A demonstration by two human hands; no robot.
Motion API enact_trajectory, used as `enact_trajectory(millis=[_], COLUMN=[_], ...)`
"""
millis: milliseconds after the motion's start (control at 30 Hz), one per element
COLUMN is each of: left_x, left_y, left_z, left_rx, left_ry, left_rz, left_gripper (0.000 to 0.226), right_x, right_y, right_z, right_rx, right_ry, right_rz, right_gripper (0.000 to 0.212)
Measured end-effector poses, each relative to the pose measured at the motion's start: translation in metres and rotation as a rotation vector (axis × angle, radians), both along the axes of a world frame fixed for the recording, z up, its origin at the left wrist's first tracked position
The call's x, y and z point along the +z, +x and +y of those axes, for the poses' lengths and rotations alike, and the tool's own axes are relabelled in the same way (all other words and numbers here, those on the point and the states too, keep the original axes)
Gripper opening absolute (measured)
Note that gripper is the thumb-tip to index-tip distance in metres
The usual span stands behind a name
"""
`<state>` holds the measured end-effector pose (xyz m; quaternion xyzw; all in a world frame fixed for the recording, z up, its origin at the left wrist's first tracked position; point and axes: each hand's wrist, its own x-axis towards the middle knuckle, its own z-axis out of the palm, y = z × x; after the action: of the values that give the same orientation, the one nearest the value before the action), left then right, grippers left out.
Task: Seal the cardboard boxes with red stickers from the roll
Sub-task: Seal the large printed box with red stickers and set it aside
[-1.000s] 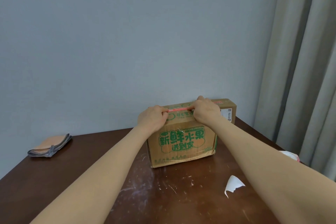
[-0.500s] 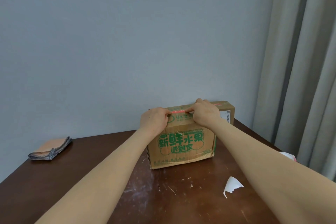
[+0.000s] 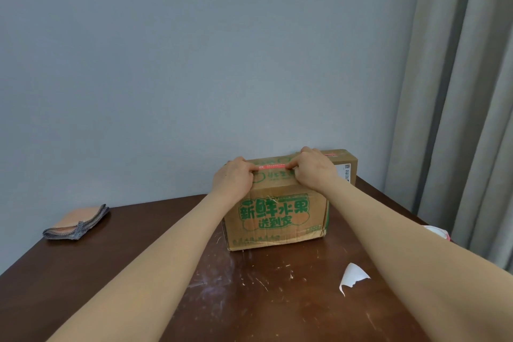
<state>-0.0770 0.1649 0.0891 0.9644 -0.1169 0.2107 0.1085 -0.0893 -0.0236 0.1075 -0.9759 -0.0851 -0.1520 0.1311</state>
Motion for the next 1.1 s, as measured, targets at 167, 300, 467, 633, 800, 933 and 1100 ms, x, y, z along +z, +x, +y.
enact_trajectory(millis=[167, 300, 467, 633, 800, 933, 1100], left_x=[0.003, 0.004, 0.006, 0.003, 0.006, 0.007, 0.004], left_y=[0.006, 0.006, 0.003, 0.004, 0.004, 0.002, 0.001], left_z=[0.003, -0.001, -0.012, -0.017, -0.016, -0.012, -0.007], left_rx=[-0.024, -0.02, -0.045, 0.006, 0.043, 0.068, 0.11], left_ry=[0.01, 0.031, 0.094, 0.215, 0.171, 0.154, 0.122], left_rz=[0.058, 0.067, 0.03, 0.087, 0.105, 0.132, 0.145], left_gripper=[0.049, 0.046, 0.045, 0.044, 0.046, 0.048, 0.053], right_x=[-0.001, -0.002, 0.002, -0.005, -0.002, 0.0, -0.002], right_y=[0.0, 0.001, -0.002, 0.003, 0.006, 0.006, 0.005], right_z=[-0.004, -0.007, 0.009, 0.017, 0.014, 0.013, 0.008], right_rx=[-0.011, -0.032, 0.027, 0.006, -0.023, -0.048, -0.074], right_ry=[0.041, 0.019, -0.086, -0.134, -0.131, -0.134, -0.093], right_rz=[-0.017, -0.006, -0.001, 0.041, 0.058, 0.078, 0.084], right_gripper=[0.037, 0.038, 0.043, 0.043, 0.043, 0.044, 0.047])
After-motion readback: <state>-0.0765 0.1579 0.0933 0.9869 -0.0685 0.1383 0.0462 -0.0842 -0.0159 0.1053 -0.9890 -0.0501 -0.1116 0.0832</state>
